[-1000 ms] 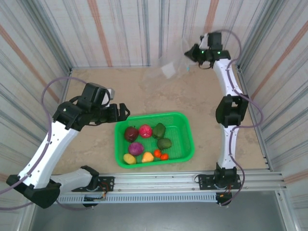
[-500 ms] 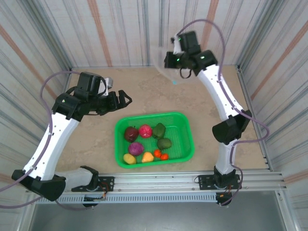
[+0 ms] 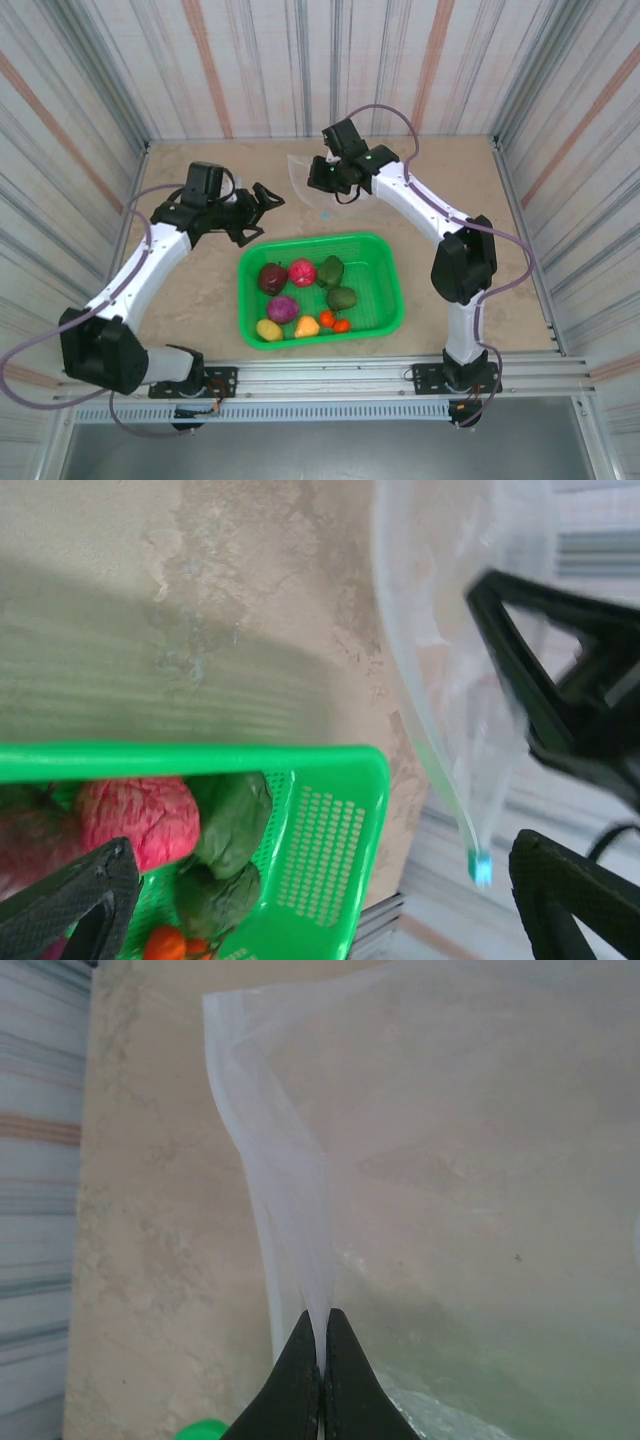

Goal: Place the food in the zip-top bag and seal the zipper

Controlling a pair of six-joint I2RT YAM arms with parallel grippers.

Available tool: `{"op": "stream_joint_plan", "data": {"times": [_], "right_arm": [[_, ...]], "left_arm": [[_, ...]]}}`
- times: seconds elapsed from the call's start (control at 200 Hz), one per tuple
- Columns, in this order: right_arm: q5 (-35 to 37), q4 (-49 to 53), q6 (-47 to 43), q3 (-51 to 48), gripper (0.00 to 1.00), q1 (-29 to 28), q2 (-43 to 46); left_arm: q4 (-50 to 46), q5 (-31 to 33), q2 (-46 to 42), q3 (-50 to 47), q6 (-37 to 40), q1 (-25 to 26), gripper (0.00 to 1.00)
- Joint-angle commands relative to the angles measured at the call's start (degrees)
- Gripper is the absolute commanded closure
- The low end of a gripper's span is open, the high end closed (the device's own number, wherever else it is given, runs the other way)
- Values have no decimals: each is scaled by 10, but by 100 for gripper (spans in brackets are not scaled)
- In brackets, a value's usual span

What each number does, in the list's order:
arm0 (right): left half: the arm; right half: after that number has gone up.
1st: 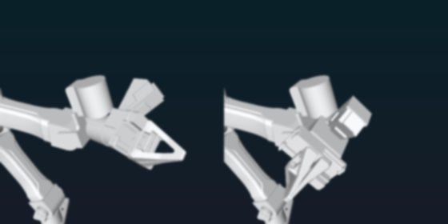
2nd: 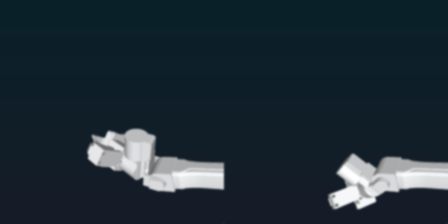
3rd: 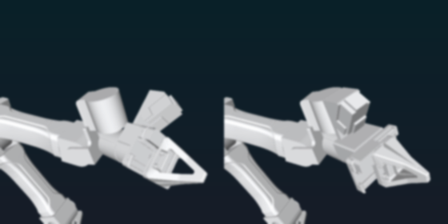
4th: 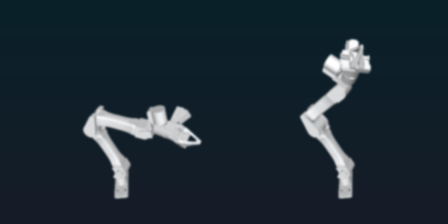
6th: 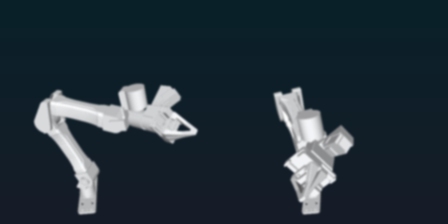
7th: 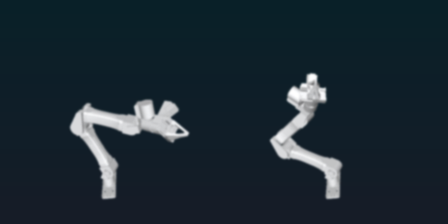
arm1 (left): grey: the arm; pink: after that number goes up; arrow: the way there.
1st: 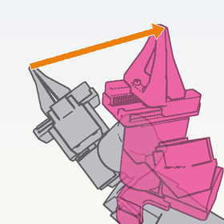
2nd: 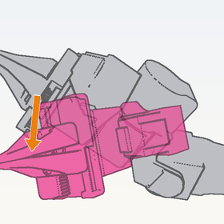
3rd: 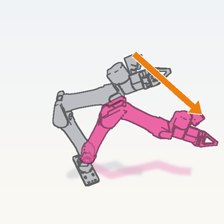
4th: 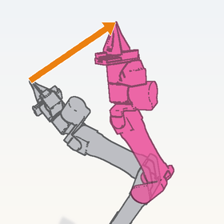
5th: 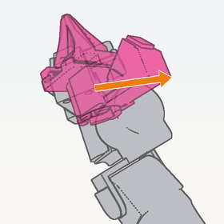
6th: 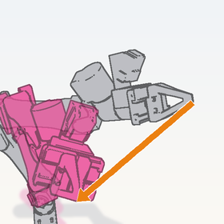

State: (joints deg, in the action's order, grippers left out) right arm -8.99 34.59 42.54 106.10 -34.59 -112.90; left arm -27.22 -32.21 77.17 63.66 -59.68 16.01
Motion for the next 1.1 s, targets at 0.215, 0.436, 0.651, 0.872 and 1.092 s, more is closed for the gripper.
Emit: {"op": "stream_joint_plan", "data": {"times": [0.215, 0.436, 0.651, 0.872, 1.092], "right_arm": [[-41, -65, 71, -14, 100, -1, 7], [-142, -162, 119, -63, 100, 12, 13], [-135, -154, 118, -62, 100, 10, 12], [-129, -152, 104, -58, 100, 9, 12], [-113, -126, 68, -47, 100, 8, 18]], "left_arm": [[245, -112, 112, 11, -63, -26, 3], [348, -128, 168, -15, -98, -22, 9], [375, -140, 202, -3, -106, -22, 34], [422, -149, 227, -13, -144, -25, 60], [392, -136, 224, 5, -143, -34, 98]]}}
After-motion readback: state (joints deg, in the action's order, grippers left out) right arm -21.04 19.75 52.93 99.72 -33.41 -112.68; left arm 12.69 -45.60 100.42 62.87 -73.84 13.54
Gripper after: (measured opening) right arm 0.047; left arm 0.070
